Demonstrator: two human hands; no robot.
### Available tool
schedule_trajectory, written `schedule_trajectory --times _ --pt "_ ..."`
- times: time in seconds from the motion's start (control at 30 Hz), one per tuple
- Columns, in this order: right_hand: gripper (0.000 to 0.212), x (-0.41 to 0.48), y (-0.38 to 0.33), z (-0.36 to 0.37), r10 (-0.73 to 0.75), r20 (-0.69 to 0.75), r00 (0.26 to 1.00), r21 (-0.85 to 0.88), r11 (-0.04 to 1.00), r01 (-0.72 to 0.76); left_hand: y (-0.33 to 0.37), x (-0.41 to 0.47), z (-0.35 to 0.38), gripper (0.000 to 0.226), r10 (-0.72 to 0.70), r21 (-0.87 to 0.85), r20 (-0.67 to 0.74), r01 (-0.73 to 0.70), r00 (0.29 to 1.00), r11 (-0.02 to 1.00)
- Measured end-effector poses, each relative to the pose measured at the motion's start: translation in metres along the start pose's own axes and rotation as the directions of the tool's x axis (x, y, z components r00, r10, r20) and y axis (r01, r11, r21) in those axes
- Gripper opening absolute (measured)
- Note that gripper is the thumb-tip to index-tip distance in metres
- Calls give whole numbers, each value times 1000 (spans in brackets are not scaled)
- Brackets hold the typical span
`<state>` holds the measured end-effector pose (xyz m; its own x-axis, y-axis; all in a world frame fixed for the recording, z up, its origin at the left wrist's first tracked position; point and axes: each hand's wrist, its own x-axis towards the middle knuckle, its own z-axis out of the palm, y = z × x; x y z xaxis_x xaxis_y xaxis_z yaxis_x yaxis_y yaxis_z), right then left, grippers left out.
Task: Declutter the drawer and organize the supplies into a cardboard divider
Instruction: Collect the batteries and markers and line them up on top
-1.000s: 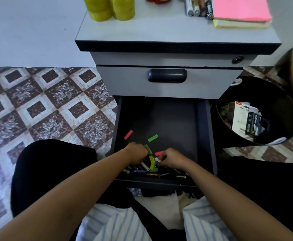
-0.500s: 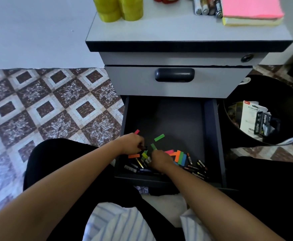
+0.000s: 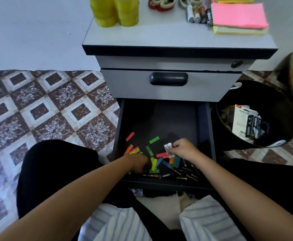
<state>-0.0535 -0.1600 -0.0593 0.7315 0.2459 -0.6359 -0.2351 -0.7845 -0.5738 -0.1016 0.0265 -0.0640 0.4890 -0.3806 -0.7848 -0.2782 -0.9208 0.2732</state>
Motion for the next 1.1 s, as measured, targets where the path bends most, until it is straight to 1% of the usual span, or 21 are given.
schedule_trajectory --times 0.1,0.2,0.3,0.37,0.43,0.5,0.6,0.67,0.73,0.83,0.93,1.0,1.1 --pt "22 -8 -2 -7 -13 -3 1000 69 998 14 4 -3 -4 24 29 -5 5 -29 1000 1000" --pt "24 -20 -12 -18 -54 -15 998 153 987 56 -2 -5 -5 22 22 -87 -30 -25 999 996" --pt "12 -33 -29 -42 -113 -79 990 230 965 128 -6 -14 -26 21 -21 -257 -172 -24 985 966" --pt "10 -42 -43 -63 -154 -152 976 260 947 190 -3 -27 -57 17 -41 -395 -322 -95 946 914" --pt "5 -54 -59 -86 -187 -228 956 306 918 253 4 -47 -95 7 -73 -535 -464 -215 883 817" --pt "9 -67 -78 -111 -218 -302 928 337 886 318 13 -71 -133 12 -118 -660 -566 -363 816 658" --pt "7 -92 -110 -149 -282 -424 860 319 843 434 30 -107 -185 15 -129 -705 -650 -532 749 469" --pt "10 -105 -130 -170 -311 -498 809 249 843 477 41 -126 -215 14 -147 -701 -686 -591 713 399" --pt "18 -108 -148 -187 -331 -550 767 165 858 487 49 -135 -241 8 -214 -686 -713 -601 668 411" --pt "28 -97 -170 -199 -314 -610 728 96 882 461 60 -133 -272 3 -316 -688 -712 -533 627 493" --pt "26 -80 -188 -198 -258 -645 719 52 924 378 68 -122 -290 5 -413 -718 -680 -437 606 542" --pt "28 -70 -194 -196 -224 -667 710 9 951 308 69 -114 -296 13 -465 -738 -655 -371 596 563" --pt "27 -65 -198 -194 -208 -706 677 -50 968 246 70 -113 -302 22 -483 -757 -624 -321 615 569"
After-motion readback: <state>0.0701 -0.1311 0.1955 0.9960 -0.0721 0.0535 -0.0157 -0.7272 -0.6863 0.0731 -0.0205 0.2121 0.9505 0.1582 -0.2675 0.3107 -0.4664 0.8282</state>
